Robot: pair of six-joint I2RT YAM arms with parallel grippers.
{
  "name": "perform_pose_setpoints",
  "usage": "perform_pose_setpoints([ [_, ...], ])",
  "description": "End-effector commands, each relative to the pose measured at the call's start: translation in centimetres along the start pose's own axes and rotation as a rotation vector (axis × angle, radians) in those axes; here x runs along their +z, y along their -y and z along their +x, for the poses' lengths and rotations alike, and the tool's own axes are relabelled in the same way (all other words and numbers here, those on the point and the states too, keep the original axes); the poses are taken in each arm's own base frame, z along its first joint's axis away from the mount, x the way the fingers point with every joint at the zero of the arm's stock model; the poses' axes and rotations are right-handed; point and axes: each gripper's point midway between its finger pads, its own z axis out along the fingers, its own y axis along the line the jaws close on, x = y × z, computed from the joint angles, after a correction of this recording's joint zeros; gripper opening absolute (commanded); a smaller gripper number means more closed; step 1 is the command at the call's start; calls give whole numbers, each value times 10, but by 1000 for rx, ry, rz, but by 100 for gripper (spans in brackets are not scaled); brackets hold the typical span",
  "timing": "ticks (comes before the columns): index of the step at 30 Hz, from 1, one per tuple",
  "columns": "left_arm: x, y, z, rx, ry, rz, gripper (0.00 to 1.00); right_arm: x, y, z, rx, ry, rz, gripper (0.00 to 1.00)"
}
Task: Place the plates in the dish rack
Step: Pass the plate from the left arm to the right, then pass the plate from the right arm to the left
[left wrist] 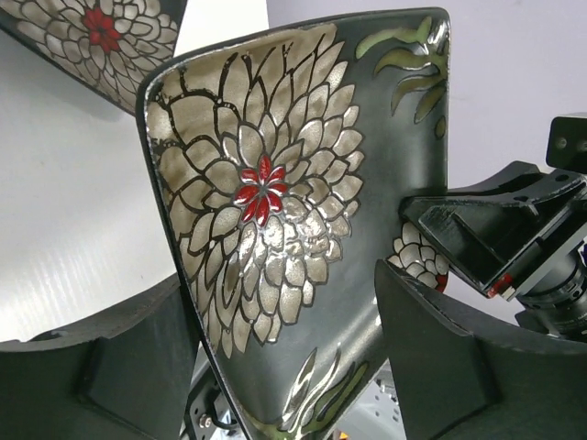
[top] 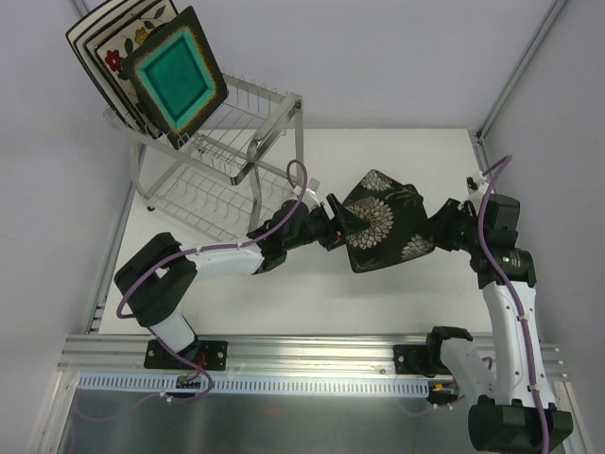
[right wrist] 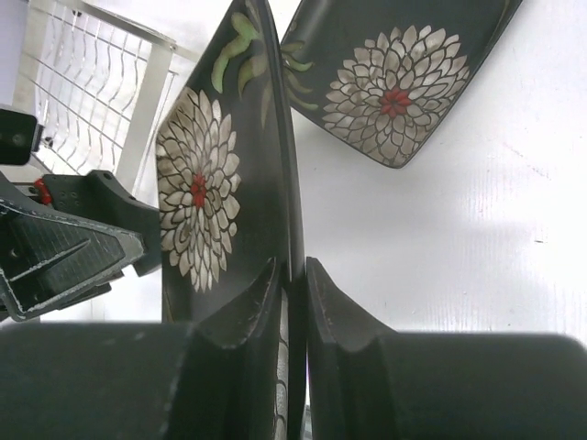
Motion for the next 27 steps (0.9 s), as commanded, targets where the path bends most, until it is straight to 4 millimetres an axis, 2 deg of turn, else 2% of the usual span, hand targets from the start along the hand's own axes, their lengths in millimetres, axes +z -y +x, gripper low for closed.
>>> perform_pose_setpoints([
  [1, -9, 88, 5, 32, -53, 303, 73, -14, -22, -23, 9, 75, -62, 1],
  [5, -6, 84, 7, -3, -90, 309, 75, -15, -29, -25, 12, 86, -97, 1],
  [11, -7, 90, 7, -27, -154, 338, 73, -15, -38, -23, 12, 80, -152, 1],
  [14, -6, 89, 6, -63, -174, 347, 70, -14, -43, -24, 16, 89, -187, 1],
  [15, -9, 96, 6, -63, -180, 382, 68, -14, -44, -25, 14, 94, -192, 1],
  [18, -9, 103, 6, -99, -205, 423, 66, -13, -43, -26, 21, 99, -190, 0],
  [23, -5, 101, 8, -127, -229, 420, 68, -14, -47, -32, 30, 123, -210, 1],
  [27, -7, 102, 5, -134, -232, 429, 65, -13, -47, -32, 25, 120, -210, 1],
])
